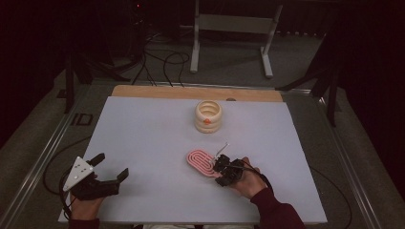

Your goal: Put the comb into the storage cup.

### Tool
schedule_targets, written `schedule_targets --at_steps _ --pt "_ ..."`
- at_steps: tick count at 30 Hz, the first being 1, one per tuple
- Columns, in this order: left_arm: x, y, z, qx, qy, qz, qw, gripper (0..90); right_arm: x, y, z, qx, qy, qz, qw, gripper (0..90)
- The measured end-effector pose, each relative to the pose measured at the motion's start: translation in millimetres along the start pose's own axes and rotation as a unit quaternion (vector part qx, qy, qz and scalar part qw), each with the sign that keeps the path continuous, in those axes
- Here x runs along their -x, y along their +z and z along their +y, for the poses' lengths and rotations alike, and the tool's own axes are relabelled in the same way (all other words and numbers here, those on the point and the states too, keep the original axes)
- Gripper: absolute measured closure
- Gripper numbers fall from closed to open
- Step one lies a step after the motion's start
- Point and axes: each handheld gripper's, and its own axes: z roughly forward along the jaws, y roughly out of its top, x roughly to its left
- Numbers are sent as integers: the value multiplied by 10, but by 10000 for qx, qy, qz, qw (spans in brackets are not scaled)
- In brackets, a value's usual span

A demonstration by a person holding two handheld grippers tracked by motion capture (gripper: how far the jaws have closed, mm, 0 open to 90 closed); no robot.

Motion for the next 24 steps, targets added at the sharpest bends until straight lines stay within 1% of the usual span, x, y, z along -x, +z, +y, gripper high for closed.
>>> schedule_targets --at_steps 2,3,5,9,11,14,15,16,21,24 --pt "0 1 -1 2 -7 6 10000 1 17 -15 -12 81 -85 11 9999 699" --pt "0 1 -1 2 -6 5 10000 1 3 -23 -14 102 -30 -6 9999 699" --pt "-1 0 0 0 -1 6 10000 1 -2 -35 -20 167 -12 9 9999 699" --pt "-1 2 -2 7 -12 9 10000 1 6 -70 -34 286 -54 16 9996 700" --pt "0 1 -1 3 -6 12 10000 1 -14 -94 -37 329 -28 -5 9995 700" --pt "1 2 -1 2 -7 8 10000 1 -27 -129 -47 446 -58 -11 9990 700" --pt "1 3 -1 3 -4 12 10000 1 -35 -140 -50 473 -27 -16 9989 700" --pt "1 3 -1 1 -5 11 10000 1 -31 -151 -53 518 -54 -19 9986 701" --pt "1 4 -2 0 -6 12 10000 1 -26 -199 -72 738 52 17 9973 701" --pt "2 4 -2 -8 1 11 10000 1 -28 -205 -84 761 29 7 9971 701"
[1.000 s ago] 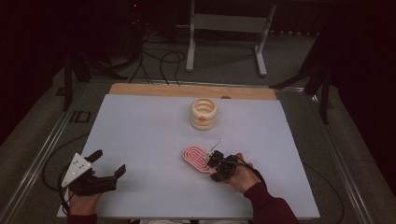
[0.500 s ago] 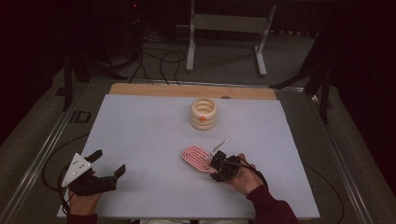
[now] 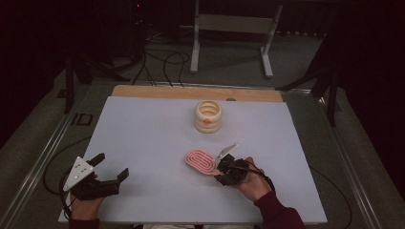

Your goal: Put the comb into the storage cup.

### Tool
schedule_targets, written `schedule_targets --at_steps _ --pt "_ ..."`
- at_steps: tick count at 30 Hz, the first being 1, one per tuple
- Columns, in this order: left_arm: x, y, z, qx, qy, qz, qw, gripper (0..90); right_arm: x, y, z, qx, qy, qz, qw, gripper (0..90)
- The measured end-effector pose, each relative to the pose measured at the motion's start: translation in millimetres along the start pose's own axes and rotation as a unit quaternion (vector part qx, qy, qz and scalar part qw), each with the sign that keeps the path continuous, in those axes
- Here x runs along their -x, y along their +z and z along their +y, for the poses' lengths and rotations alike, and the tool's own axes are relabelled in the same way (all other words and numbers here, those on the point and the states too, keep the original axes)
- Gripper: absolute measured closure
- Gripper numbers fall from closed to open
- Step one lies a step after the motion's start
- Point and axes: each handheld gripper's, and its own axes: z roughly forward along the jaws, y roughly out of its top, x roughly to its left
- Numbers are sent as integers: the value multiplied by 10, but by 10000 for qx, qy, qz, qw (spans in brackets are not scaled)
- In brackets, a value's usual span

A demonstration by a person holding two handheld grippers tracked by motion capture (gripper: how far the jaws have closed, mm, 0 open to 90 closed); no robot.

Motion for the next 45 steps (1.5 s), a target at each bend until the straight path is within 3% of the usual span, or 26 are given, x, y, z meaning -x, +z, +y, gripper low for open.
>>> schedule_targets --at_steps 5,10,21,30,45 --pt "1 0 1 6 -6 8 10000 1 -2 26 -6 -58 -10 37 10000 701" --pt "1 2 -1 3 4 0 10000 1 26 0 -20 215 162 110 9996 701" --pt "32 38 3 -77 14 -57 10000 1 15 -74 -44 536 78 28 9985 701" --pt "82 80 34 -140 -100 -116 9998 2 -3 -116 -42 776 17 -19 9970 701" --pt "309 347 151 -483 -241 -540 9971 1 -49 -206 40 1194 -81 -216 9926 701"
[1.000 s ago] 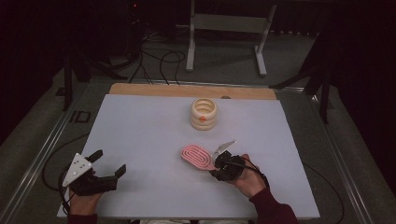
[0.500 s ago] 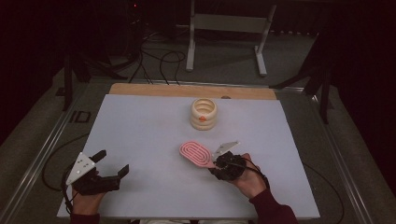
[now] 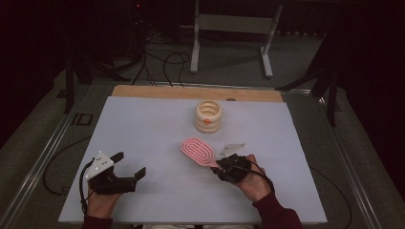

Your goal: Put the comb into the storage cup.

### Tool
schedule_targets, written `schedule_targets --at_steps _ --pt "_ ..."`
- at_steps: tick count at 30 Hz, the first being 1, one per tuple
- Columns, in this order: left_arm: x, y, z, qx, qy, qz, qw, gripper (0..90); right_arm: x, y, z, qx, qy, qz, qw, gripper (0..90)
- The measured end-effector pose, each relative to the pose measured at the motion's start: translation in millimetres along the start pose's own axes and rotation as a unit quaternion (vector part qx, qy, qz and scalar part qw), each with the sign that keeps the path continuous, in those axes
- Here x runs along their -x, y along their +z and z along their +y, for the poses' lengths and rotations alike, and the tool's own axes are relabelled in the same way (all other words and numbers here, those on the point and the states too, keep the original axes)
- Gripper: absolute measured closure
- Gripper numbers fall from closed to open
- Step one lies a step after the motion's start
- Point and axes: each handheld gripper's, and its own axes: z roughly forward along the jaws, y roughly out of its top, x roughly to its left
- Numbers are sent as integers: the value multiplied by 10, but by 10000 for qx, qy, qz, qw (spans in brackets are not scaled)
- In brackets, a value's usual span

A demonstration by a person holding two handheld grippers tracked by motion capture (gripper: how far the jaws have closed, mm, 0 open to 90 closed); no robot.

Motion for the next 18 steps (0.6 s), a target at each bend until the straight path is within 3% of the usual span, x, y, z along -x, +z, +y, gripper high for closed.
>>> schedule_targets --at_steps 8,18 --pt "88 159 59 -34 -138 -231 9996 1 -51 -9 62 244 -88 -70 9996 701" --pt "297 418 194 -48 -143 -577 9982 1 -95 0 108 463 -108 -81 9988 701"
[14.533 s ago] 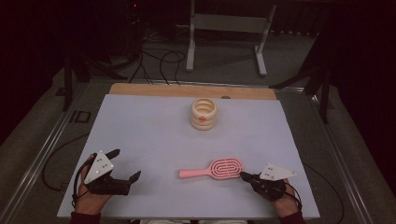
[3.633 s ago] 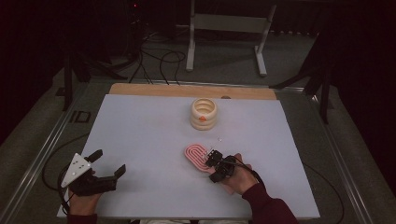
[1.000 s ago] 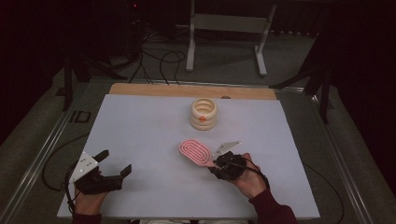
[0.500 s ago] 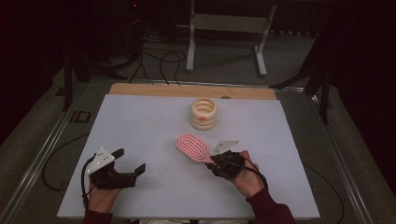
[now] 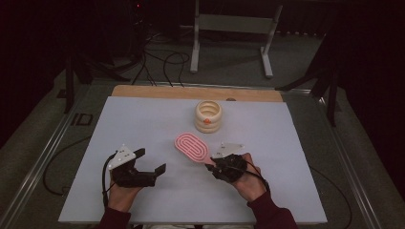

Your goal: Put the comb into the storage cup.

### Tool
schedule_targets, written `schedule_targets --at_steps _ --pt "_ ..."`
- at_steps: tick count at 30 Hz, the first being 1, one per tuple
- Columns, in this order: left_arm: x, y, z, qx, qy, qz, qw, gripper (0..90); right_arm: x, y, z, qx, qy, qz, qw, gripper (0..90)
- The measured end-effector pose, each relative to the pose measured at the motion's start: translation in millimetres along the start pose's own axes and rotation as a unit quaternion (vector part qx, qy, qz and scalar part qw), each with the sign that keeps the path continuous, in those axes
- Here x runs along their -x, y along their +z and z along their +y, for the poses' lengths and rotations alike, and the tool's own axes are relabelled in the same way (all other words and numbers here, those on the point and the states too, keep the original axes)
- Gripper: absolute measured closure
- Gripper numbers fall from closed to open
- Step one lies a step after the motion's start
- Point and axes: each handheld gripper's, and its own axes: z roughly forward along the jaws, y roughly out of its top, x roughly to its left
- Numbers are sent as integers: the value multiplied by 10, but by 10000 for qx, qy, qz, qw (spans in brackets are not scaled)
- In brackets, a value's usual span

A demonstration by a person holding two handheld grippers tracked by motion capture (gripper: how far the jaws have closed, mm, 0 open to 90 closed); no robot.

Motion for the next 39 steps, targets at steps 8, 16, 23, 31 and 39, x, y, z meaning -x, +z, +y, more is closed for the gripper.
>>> schedule_targets --at_steps 8,16,23,31,39 --pt "91 176 74 -10 -72 -202 9998 1 -24 -13 18 110 -20 -9 9999 701" --pt "113 283 107 -103 -145 -283 9994 0 -42 -35 43 245 -5 -12 9997 700" --pt "126 374 137 -128 -348 -395 9985 0 -76 -34 63 326 -45 -13 9995 701" --pt "158 485 172 -152 -568 -570 9966 0 -120 -34 84 437 -109 -13 9990 701" --pt "195 567 234 -151 -731 -665 9950 0 -170 -10 90 525 -188 34 9984 701"
